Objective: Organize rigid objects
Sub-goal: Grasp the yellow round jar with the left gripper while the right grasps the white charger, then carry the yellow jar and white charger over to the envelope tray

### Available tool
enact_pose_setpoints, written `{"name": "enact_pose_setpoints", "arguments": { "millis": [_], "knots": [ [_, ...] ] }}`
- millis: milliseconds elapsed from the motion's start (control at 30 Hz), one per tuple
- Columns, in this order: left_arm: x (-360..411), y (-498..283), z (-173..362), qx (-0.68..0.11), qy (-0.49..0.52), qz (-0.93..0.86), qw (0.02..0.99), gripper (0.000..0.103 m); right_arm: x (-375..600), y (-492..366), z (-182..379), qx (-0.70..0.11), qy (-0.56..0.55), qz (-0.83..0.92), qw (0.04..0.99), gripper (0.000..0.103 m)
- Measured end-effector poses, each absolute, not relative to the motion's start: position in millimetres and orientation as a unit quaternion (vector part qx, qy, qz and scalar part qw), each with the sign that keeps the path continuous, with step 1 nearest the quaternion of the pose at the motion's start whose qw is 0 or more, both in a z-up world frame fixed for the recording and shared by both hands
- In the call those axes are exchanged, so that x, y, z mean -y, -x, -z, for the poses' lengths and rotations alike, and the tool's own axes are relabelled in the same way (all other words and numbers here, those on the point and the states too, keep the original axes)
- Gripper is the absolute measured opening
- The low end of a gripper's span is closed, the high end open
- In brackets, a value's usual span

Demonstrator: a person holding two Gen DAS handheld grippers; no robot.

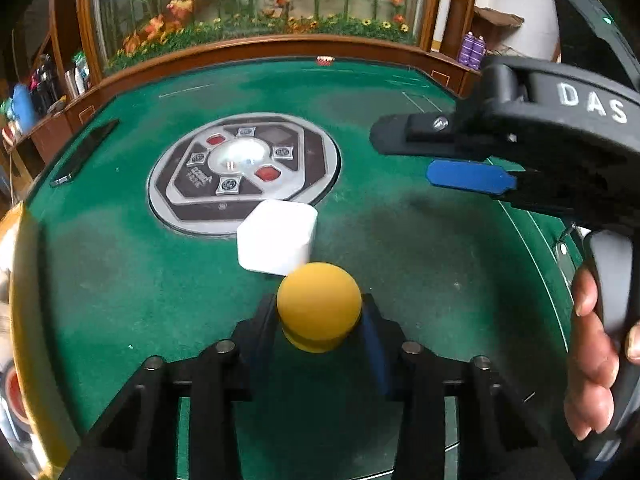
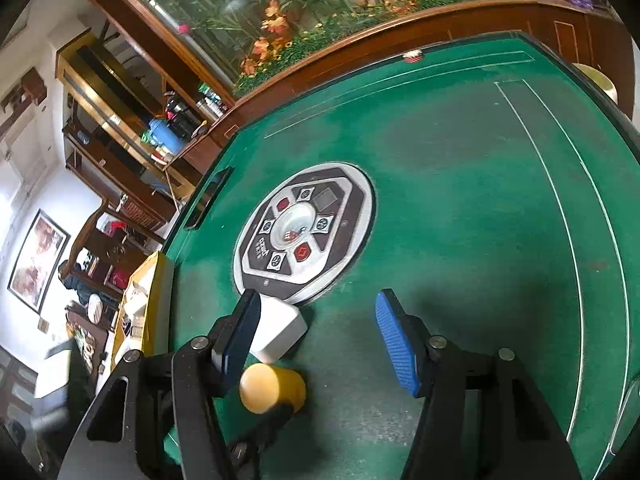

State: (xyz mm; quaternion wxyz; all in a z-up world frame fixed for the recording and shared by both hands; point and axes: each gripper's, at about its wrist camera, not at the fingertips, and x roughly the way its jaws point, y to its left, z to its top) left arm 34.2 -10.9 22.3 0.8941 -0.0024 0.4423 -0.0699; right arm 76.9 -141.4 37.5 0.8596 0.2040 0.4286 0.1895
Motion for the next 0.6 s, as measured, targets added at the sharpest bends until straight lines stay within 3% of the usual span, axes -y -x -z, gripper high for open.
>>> {"name": "enact_pose_setpoints", "arguments": {
  "millis": [233, 467, 600],
  "knots": [
    [-27, 6, -25, -0.439, 0.027, 0.055, 0.897, 0.042, 125, -75, -35, -0.433, -0.179, -0.211, 0.858, 0.063],
    [-62, 32, -23, -0.437, 0.057, 0.042, 0.897, 0.042, 65, -79, -25, -0.437, -0.071, -0.256, 0.859, 0.073],
    [-63, 33, -22, -0.434, 0.061, 0.044, 0.898, 0.043, 53, -96, -10, -0.448, -0.040, -0.246, 0.859, 0.074]
  ]
}}
